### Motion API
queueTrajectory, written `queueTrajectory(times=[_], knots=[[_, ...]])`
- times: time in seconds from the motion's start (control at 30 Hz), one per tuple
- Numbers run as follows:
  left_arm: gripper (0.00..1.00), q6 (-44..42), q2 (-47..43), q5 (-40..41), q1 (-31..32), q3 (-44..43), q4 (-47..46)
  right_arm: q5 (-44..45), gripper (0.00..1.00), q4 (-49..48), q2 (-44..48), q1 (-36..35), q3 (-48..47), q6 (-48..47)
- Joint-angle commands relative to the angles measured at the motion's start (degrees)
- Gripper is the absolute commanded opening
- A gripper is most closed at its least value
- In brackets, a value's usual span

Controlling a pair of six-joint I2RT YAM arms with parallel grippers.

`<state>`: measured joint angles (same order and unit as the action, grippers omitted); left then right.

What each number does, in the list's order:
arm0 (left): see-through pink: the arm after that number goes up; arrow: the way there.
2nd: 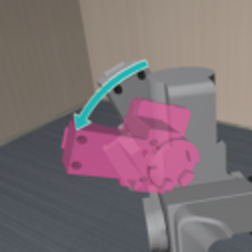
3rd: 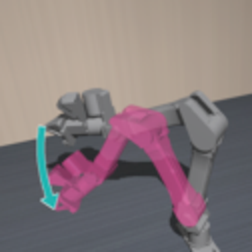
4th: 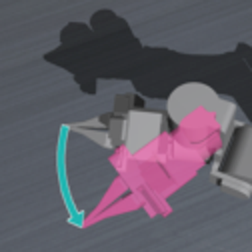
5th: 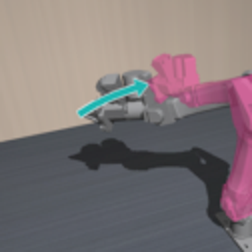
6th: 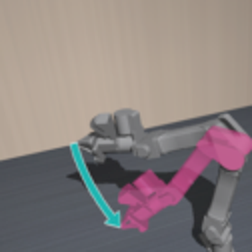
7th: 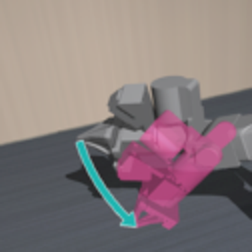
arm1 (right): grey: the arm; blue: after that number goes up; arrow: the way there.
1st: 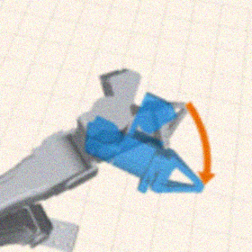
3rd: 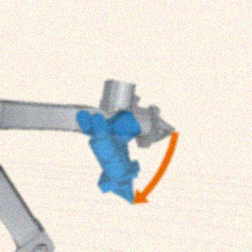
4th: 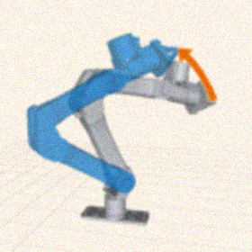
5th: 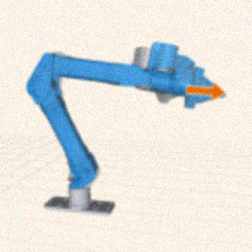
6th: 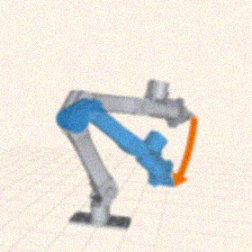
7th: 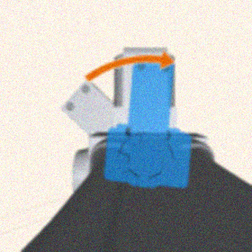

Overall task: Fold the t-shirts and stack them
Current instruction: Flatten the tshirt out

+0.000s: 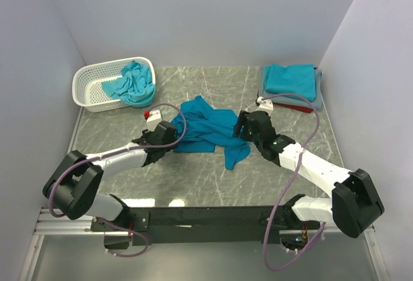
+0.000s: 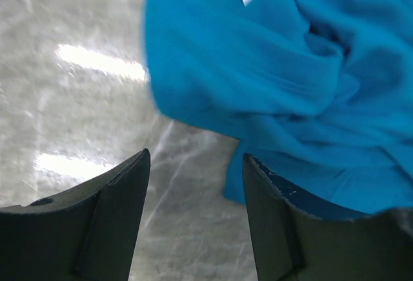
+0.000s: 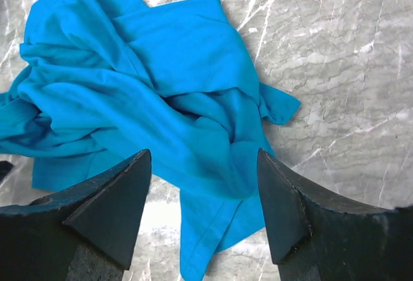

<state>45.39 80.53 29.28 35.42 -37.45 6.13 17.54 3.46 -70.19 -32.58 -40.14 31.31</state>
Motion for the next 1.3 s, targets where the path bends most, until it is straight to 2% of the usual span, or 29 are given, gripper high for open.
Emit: queueTrajectory(times=[0.0,0.07,0.37,0.63,0.9,1.0,1.1,1.13,1.27], knots=[[0.65,1.2,-0.4,-4.5,0.9,2.4,-6.2,-0.3,0.73,-2.0,2.7,0.1,1.3,0.9],[0.65,1.0,0.1,-5.4,1.0,3.0,-9.1,0.0,0.73,-2.0,3.3,0.0,2.1,1.1],[0.63,1.1,2.9,-8.4,1.5,2.6,-9.9,0.7,0.73,-0.9,5.2,0.1,3.8,1.6],[0.45,1.2,3.6,-9.3,1.9,3.1,-9.6,-0.1,0.73,-1.4,4.8,0.1,3.5,1.9],[0.39,2.1,4.5,-7.7,2.5,2.6,-6.3,-0.4,0.73,-1.4,5.2,0.0,4.0,2.3],[0.26,2.2,6.0,-9.0,2.5,3.0,-6.3,-0.6,0.73,-1.4,5.4,-0.2,4.4,2.4],[0.03,2.5,7.0,-10.0,2.5,3.3,-7.4,-0.4,0.73,-0.9,6.2,-0.5,4.7,2.5],[0.01,2.4,7.4,-10.2,2.5,3.4,-7.7,-0.2,0.73,-0.5,6.5,-0.6,4.9,2.4],[0.00,1.6,6.0,-8.3,2.5,1.5,-6.6,0.0,0.73,1.3,8.7,-2.4,5.4,3.1]])
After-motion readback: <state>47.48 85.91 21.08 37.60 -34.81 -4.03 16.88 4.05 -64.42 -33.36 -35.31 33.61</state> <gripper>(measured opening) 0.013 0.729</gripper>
